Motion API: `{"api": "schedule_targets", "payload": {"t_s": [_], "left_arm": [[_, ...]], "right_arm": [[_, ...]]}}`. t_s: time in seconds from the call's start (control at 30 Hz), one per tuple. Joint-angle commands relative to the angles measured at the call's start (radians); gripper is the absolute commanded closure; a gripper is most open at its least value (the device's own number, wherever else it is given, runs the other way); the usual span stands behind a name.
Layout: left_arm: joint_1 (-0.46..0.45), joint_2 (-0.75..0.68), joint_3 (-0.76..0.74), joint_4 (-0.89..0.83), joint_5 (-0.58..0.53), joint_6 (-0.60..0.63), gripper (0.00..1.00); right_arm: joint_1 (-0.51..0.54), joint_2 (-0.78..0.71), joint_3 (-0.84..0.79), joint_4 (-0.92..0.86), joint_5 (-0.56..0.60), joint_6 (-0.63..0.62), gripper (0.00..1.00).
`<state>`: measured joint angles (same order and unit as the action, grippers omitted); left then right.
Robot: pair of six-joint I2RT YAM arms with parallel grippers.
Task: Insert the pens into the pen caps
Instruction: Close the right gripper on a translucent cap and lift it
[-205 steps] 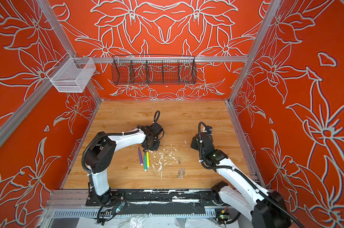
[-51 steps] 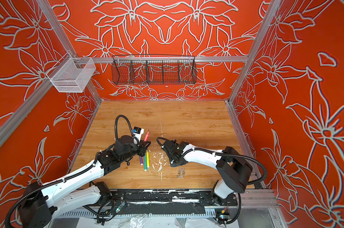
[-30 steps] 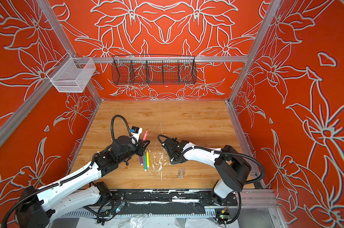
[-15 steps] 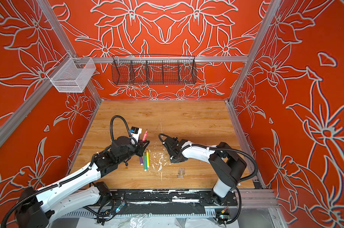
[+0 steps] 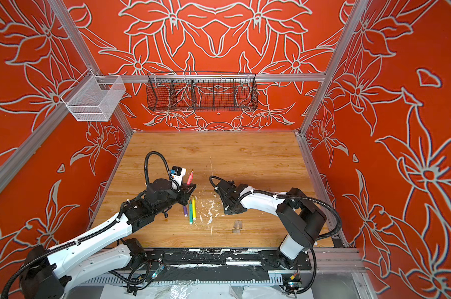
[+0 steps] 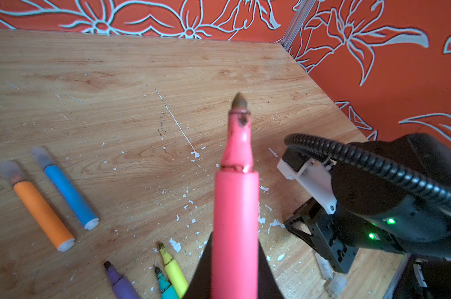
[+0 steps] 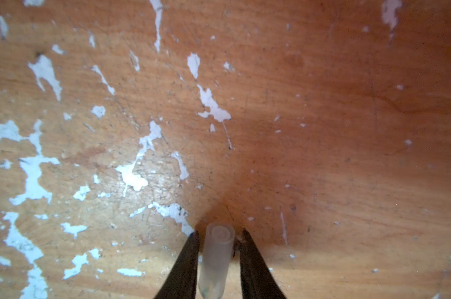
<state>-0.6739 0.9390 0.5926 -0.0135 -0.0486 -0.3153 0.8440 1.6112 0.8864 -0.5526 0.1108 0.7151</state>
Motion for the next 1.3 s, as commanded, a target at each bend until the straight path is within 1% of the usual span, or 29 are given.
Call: {"api": "schedule_targets", "payload": {"t_s": [0.0, 0.13, 0.33, 0.43, 0.63, 0.7, 0.9, 1.03, 1.1, 1.27], "left_arm": [[-0.001, -0.002, -0.008, 0.013, -0.014, 0.000, 1.00], [-0.001, -0.005, -0.010, 0.016, -0.013, 0.003, 1.00], [-0.001, -0.002, -0.008, 0.019, 0.009, 0.005, 1.00], [-0.001, -0.003, -0.017, 0.037, 0.018, 0.008, 1.00], [-0.001, -0.006, -0.039, 0.090, 0.085, 0.019, 1.00], [-0.001, -0.013, -0.043, 0.098, 0.117, 0.022, 1.00], [-0.001, -0.035, -0.058, 0.127, 0.188, 0.028, 1.00], [-0.001, -0.043, -0.070, 0.158, 0.251, 0.033, 1.00], [-0.001, -0.046, -0.077, 0.172, 0.274, 0.035, 1.00], [-0.002, -0.050, -0.081, 0.194, 0.316, 0.024, 1.00]], "right_arm": [[0.005, 0.007, -0.044, -0.034, -0.018, 0.012, 0.71], [0.006, 0.020, -0.055, -0.015, -0.029, 0.009, 0.74], [0.005, 0.009, -0.068, 0.005, -0.044, 0.009, 0.85], [0.005, 0.004, -0.074, 0.017, -0.039, 0.012, 0.88], [0.003, -0.028, -0.047, 0.036, -0.052, 0.022, 0.96], [0.001, -0.049, -0.030, 0.027, -0.041, 0.025, 0.97], [-0.015, -0.146, 0.012, -0.001, -0.006, 0.044, 1.00], [-0.026, -0.248, 0.023, -0.003, 0.024, 0.070, 1.00], [-0.028, -0.305, 0.026, 0.012, 0.037, 0.087, 1.00], [-0.027, -0.469, 0.019, 0.133, 0.066, 0.127, 1.00]]}}
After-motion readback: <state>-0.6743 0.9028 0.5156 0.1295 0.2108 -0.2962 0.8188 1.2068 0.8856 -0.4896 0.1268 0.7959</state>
